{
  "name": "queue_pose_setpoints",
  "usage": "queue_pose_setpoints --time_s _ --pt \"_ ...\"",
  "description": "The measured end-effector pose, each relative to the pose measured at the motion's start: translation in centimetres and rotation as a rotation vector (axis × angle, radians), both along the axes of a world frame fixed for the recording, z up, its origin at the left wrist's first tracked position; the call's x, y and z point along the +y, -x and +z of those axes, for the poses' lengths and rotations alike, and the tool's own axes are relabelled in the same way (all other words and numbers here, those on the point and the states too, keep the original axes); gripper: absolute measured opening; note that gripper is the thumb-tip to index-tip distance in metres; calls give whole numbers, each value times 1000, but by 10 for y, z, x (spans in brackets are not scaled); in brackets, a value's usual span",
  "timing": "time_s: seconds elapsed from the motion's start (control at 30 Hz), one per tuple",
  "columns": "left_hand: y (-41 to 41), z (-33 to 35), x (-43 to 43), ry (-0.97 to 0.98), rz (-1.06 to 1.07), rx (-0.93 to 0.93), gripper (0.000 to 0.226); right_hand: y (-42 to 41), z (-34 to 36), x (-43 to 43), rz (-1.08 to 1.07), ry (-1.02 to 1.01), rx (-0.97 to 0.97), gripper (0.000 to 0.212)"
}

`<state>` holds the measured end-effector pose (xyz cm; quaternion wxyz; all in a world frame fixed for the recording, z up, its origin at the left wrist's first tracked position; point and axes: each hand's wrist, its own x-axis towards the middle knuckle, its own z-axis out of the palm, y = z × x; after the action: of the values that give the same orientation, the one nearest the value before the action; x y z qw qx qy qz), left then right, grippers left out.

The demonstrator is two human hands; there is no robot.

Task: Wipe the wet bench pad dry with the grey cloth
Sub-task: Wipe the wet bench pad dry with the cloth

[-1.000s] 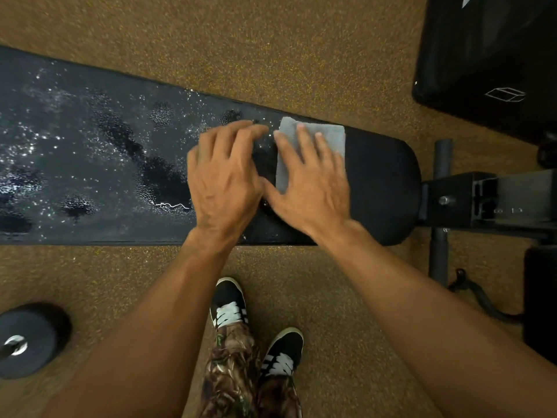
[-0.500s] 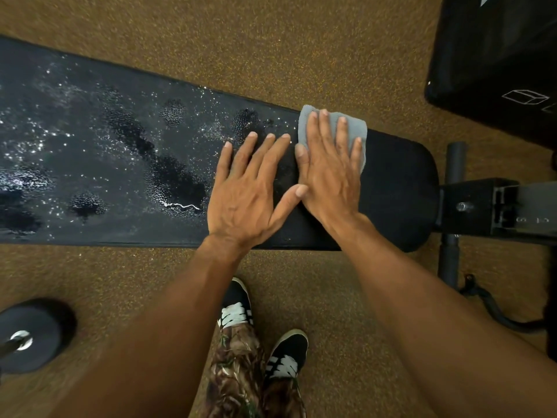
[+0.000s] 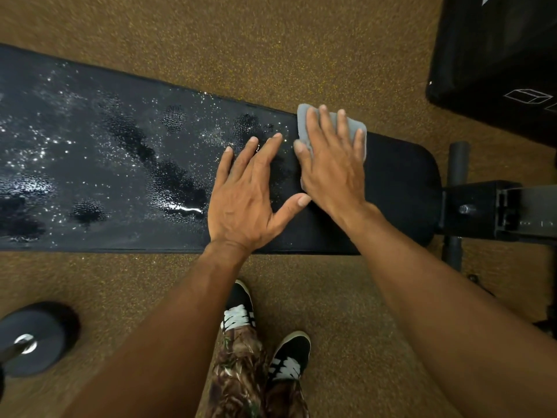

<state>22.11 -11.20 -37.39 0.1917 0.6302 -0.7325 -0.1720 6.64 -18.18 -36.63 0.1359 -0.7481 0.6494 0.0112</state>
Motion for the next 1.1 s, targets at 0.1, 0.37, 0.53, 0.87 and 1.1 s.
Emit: queue_pose_setpoints --time_s 0.1,0.37,0.53,0.87,1.1 --pt "1 0 0 0 -2 7 98 -9 3 1 48 2 -126 54" --pt "2 0 0 1 -1 -8 105 13 4 1 136 -37 -115 51" --pt "3 -1 2 53 6 40 106 -14 0 5 225 1 -187 52" --pt "2 -3 2 41 28 81 115 -21 -1 -7 248 1 -124 55" --pt "3 -2 3 61 33 105 111 25 7 0 377 -98 -72 62"
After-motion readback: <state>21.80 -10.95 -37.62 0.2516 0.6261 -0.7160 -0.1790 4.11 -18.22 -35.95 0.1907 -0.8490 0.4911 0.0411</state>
